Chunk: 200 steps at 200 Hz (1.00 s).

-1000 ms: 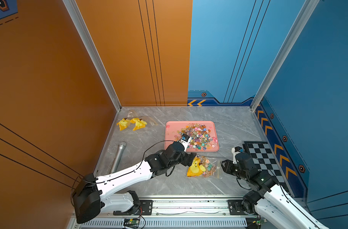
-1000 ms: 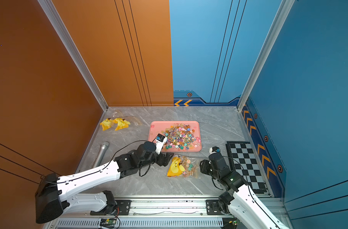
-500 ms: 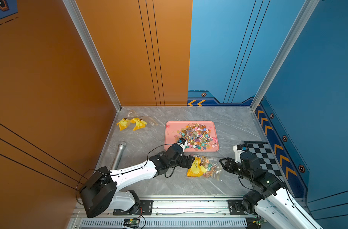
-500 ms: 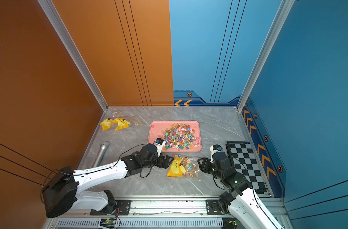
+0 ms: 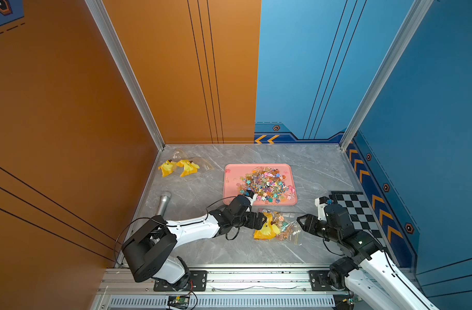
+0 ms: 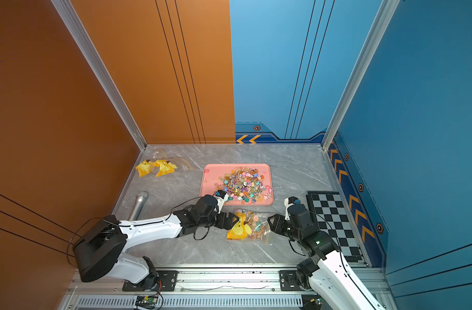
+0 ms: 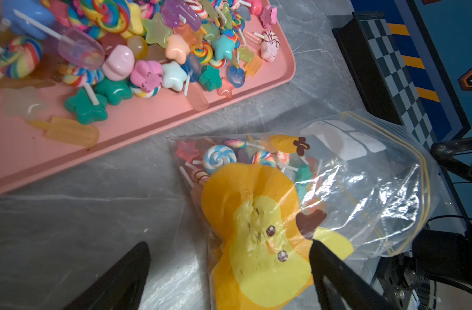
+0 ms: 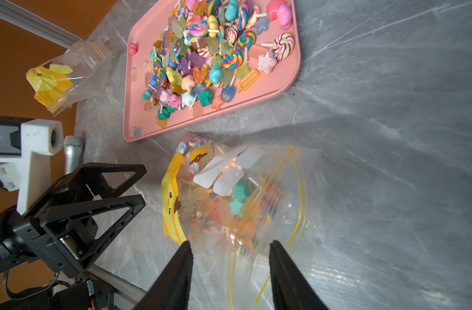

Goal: Pour candies out of the ziploc bag
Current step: Pick up the ziploc bag from the center of the board.

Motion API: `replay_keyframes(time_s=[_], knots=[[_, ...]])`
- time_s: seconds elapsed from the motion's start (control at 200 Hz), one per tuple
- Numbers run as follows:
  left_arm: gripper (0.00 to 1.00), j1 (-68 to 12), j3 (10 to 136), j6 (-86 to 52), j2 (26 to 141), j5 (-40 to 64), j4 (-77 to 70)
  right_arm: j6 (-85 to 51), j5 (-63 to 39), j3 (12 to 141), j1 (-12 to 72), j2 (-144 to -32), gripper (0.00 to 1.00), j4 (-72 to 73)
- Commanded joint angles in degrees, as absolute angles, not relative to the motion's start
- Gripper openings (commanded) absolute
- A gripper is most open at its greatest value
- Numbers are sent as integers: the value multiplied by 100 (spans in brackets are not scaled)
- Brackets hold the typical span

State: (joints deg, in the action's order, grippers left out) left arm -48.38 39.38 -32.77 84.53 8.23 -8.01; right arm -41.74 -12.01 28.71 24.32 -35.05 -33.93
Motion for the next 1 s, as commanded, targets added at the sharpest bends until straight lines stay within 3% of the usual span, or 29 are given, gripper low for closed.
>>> replay_keyframes(time_s=[0.0, 0.355, 0.375, 0.531, 0.631, 0.716, 0.871, 0.996], knots=[[93, -4784, 3911, -3337, 8562, 1097, -903, -4091, -1400, 2762, 2366, -3550, 49, -3682], [88, -4880, 4031, -3549, 9101, 1485, -1313, -4602, -1939, 2296, 2425, -3516, 51, -2848], [83, -4901, 4048, -3558, 9132, 1495, -1314, -4610, -1923, 2300, 2430, -3532, 51, -2825], [80, -5004, 4127, -3577, 9276, 1553, -1351, -4689, -1886, 2292, 2506, -3671, 51, -2576], [72, -5015, 4126, -3595, 9324, 1675, -1453, -4763, -1843, 2297, 2572, -3729, 49, -2374], [64, -5018, 4148, -3639, 9381, 1748, -1519, -4792, -1795, 2302, 2610, -3814, 40, -2239], [45, -5014, 4206, -3670, 9452, 1861, -1571, -4764, -1710, 2327, 2671, -3929, 0, -2153], [22, -5005, 4223, -3705, 9454, 1892, -1630, -4755, -1659, 2347, 2681, -3856, 0, -2153]])
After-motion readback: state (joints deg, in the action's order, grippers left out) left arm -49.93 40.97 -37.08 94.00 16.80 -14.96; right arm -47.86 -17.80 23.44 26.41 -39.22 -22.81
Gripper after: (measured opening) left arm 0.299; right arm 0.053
